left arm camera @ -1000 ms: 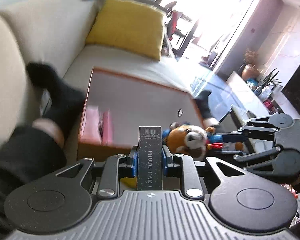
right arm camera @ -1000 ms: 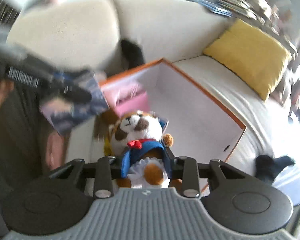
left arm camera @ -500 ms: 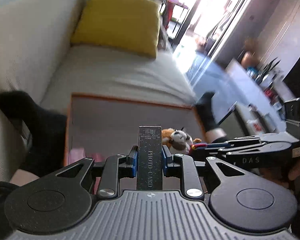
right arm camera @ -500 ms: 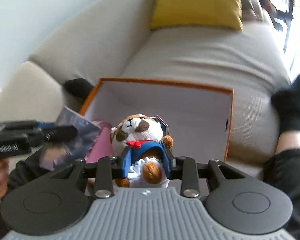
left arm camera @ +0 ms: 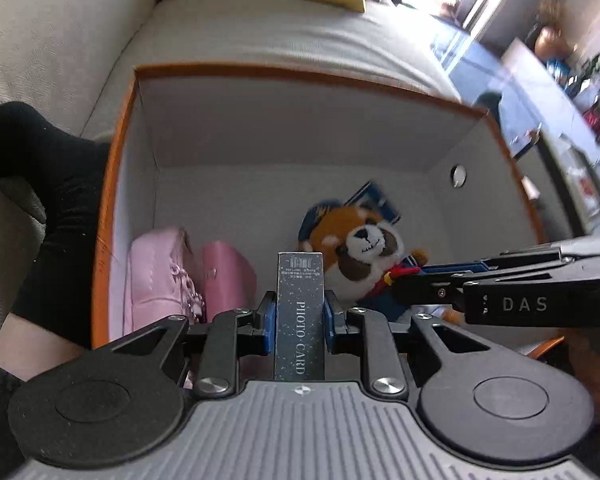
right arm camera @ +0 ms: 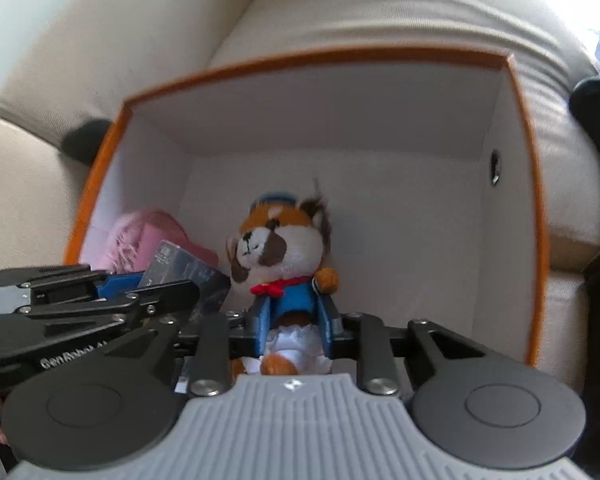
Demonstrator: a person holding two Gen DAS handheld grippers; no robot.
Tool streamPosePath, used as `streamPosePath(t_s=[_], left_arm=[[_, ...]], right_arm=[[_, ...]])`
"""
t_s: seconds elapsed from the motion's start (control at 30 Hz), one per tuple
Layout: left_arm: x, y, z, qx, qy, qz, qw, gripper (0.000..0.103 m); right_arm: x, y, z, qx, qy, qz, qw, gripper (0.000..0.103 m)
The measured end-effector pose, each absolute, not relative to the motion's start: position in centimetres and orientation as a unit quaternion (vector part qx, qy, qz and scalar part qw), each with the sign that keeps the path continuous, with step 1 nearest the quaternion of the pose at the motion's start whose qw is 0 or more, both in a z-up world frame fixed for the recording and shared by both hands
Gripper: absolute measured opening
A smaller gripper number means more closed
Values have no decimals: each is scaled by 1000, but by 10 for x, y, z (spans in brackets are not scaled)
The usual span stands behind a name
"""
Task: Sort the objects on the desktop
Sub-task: 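Lower the photo card pack into the box beside the pink items and open the left gripper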
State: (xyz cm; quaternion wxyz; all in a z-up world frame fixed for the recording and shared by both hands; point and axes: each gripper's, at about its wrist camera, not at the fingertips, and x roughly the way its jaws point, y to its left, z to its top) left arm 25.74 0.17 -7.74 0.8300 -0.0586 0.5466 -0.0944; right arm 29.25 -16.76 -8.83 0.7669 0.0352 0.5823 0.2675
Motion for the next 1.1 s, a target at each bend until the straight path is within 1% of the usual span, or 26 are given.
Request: streamPosePath(t_s=[0.1,0.17,0.23,0.3,0.33,0.37,0.4,0.47,0.6,0.67,0.73,0.83,0.87,1.0,1.1], left_arm=[[256,-2,-86,-37,553,-84,828,26],[256,-5,-88,-28,555,-89,827,26],[254,-10,-88,-16,553,-82,829,26],[252,-17,-88,-5,548,-81,833,27],[250,-20,-88,2,544,-79,835,27],[249,-20,-88,5,541,-78,837,27],[248,-21,-89,5,539,-78,839,27],[249,-17,-90,2,537,-81,840,27],[246,-11,-86,3,537,-93,839,27],[243,-11,-83,12,535,-95,839,28],[238,-5,-79,21,534,-98,839,28],[237,-3,-79,18,531,-99,841,27],[237,-2,-79,14,530,-97,842,27],[237,0,-77,1,523,-79,848,26],[233,0,-74,3,523,-68,850,26]], right_arm=[[292,-160,-101,38,606,279,744,19],[292,-155,-104,40,616,291,731,19],[290,-151,-102,26,616,298,729,21],[288,-148,-96,1,599,293,745,24],[287,-147,-93,-14,586,290,757,29],[287,-145,-91,-25,576,287,765,40],[288,-144,-90,-36,566,284,773,44],[290,-140,-93,-40,564,293,771,44],[296,-136,-105,-6,583,310,751,43],[299,-131,-108,-11,583,306,752,43],[299,-128,-114,-12,590,303,748,38],[304,-135,-117,17,607,297,737,31],[307,-140,-118,34,617,293,730,25],[315,-161,-123,114,649,298,691,25],[312,-160,-127,130,653,319,675,23]])
